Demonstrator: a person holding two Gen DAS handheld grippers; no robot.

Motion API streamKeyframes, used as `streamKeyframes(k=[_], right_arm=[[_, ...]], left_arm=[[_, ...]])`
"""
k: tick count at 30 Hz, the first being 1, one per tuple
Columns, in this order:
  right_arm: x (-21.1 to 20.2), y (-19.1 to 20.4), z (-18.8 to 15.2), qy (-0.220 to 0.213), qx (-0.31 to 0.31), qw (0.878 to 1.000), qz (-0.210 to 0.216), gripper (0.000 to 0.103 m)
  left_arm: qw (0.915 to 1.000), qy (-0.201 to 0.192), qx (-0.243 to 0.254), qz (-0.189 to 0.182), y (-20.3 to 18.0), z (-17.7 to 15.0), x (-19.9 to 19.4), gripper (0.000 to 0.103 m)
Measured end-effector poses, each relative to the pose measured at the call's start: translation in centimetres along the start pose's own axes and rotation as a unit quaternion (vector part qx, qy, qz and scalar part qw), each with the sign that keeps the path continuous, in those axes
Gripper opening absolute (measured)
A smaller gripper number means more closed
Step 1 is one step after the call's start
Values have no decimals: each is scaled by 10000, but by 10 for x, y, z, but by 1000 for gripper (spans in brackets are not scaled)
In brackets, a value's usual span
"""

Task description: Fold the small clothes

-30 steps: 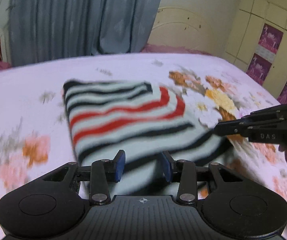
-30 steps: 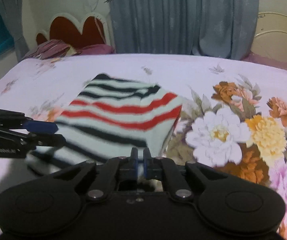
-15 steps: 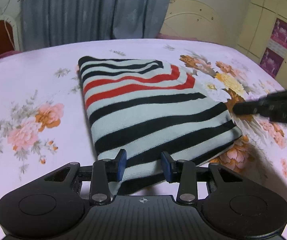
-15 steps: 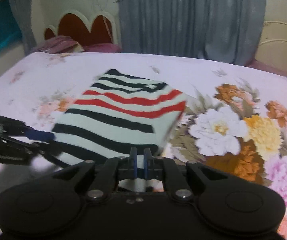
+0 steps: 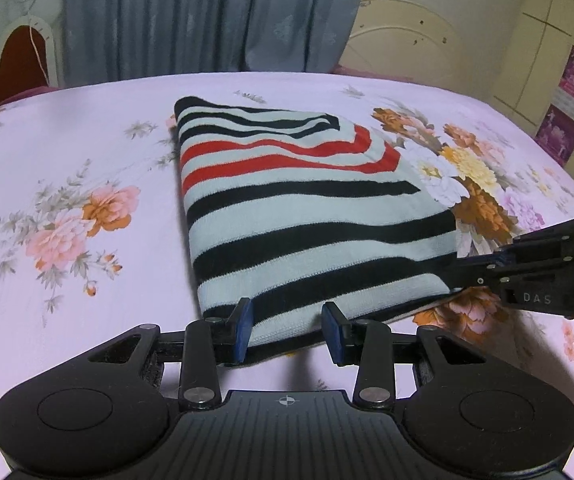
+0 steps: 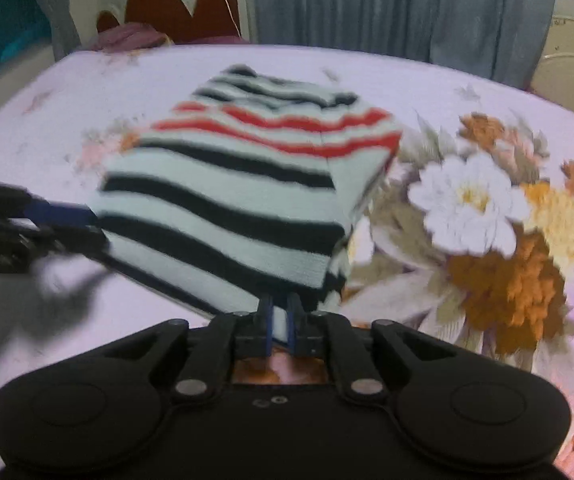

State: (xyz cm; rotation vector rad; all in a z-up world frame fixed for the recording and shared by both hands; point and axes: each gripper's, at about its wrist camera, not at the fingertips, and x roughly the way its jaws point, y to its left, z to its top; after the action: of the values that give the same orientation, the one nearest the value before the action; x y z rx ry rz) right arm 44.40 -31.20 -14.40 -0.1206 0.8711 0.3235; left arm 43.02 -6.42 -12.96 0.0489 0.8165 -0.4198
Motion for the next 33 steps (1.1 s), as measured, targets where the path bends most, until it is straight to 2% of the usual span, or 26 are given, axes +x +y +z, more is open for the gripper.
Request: streamKeyframes(k=[6, 10, 13, 19, 22, 23, 24, 25, 26, 27, 30, 33], right_arm=[[-2, -2, 0, -22, -5, 10000, 92, 5], [-18, -1, 5, -296, 55, 9994, 169, 11], [-2, -4, 1, -2, 34, 9999, 113, 8], [-2, -8, -1, -9, -10, 9997, 234, 8], [-4, -9, 0, 42, -85, 9995, 301, 10], [-9, -9, 3, 16, -87, 9994, 322, 18], [-17, -11, 4, -122, -28, 9992, 387, 35], [-28, -15, 5, -344, 80, 9983, 460, 47], [-37, -21, 6, -569, 215, 9969, 505, 66], [-42, -29, 8, -715, 381, 9950, 577, 68], [-36, -62, 17, -694, 1211, 9858, 931, 55], [-14, -100, 25, -655, 2197, 9638, 1358, 52]], left_arm=[[9999, 1, -79, 112, -3, -3, -1, 39], [9997, -5, -141, 189, -6, -6, -1, 39], [9996, 1, -170, 240, -9, -7, 0, 39], [9995, 65, -98, 305, -12, -10, -4, 39], [9984, 304, -79, 461, -14, -17, -7, 39], [9977, 319, -85, 585, -12, -21, -10, 44], [9977, 261, -132, 617, -9, -23, -14, 54], [9977, 112, -226, 623, -4, -24, -19, 77], [9975, -56, -319, 628, 1, -24, -23, 84], [9970, -184, -431, 622, 7, -21, -25, 84], [9947, -378, -849, 440, 25, -1, -21, 84], [9897, -526, -1334, -36, 45, 21, -6, 84]])
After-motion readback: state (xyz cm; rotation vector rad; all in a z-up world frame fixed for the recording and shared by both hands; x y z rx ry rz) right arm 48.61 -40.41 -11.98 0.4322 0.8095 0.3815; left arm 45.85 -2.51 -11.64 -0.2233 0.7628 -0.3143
